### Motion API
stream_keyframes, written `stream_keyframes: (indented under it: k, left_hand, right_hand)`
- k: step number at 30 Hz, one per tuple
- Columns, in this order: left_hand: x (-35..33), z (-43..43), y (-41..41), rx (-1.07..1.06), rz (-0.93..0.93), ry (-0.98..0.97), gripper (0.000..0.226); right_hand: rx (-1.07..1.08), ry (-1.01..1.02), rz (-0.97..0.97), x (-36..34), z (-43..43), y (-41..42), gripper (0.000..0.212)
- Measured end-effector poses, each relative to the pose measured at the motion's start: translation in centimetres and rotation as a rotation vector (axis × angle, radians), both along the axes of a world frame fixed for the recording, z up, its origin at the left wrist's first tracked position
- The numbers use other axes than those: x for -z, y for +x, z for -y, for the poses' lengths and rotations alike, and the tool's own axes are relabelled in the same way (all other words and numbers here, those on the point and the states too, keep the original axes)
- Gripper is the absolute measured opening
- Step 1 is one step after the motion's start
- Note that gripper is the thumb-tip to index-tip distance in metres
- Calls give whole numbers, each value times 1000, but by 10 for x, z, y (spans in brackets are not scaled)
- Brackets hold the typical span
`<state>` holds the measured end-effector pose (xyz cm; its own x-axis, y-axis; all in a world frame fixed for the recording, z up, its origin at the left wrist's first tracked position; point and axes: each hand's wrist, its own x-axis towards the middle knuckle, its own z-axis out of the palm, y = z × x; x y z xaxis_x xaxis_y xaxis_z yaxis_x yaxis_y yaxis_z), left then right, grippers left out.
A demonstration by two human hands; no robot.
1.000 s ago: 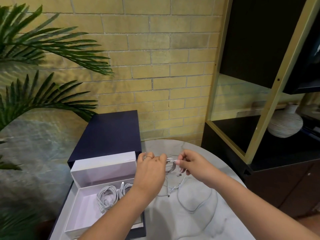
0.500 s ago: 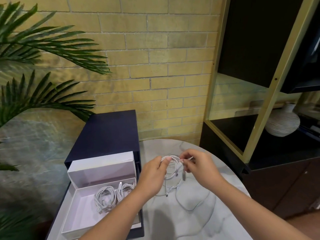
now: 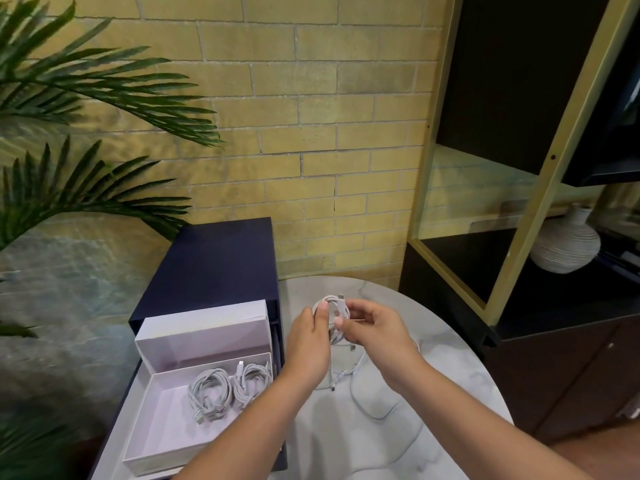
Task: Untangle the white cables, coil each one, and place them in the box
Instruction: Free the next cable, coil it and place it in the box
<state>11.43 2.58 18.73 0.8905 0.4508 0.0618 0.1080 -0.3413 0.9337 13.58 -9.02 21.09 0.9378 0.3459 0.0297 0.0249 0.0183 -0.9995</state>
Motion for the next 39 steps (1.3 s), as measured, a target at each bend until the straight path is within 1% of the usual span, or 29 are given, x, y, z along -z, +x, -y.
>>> stream_keyframes:
  k: [2, 4, 8, 10, 13, 16, 20, 23, 26, 28, 32, 35, 39]
  left_hand:
    - [-1, -4, 0, 48, -42, 57, 42]
    - [-2, -7, -3, 108, -98, 46, 40]
    - [-9, -11, -8, 174, -101, -158, 27]
    - [-10, -15, -6, 210, -137, -259, 28]
    - [-10, -19, -4, 216, -170, -295, 28]
    - [-10, -23, -1, 157, -112, -329, 21]
    - [-12, -25, -2, 73, 20, -340, 16]
    - [-15, -24, -6, 98, 74, -370, 15]
    - [-18, -22, -9, 138, 111, -450, 9]
    - [-20, -20, -11, 165, 130, -506, 9]
    - [-24, -21, -12, 245, 119, -546, 15]
    - [-28, -24, -13, 301, 63, -529, 18]
    - [-32, -28, -15, 425, 4, -588, 23]
  right_hand:
    - [0, 51, -23, 0, 0, 1, 23]
    - [-1, 95, -48, 0, 1, 3, 24]
    - [-15, 150, -109, 3, 4, 6, 27]
    - [-22, 202, -154, 5, 4, 6, 28]
    - [-30, 253, -166, 9, 4, 4, 30]
    - [-41, 262, -137, 9, 3, 4, 32]
    - [9, 180, -78, 9, 1, 5, 30]
    - [16, 156, -61, 9, 2, 7, 27]
    - [-5, 162, -42, 4, 5, 9, 25]
    - [-17, 168, -29, 1, 6, 10, 24]
    - [-44, 201, -67, 4, 7, 11, 23]
    - [-66, 211, -83, 3, 8, 11, 24]
    - [-90, 212, -77, -1, 10, 13, 24]
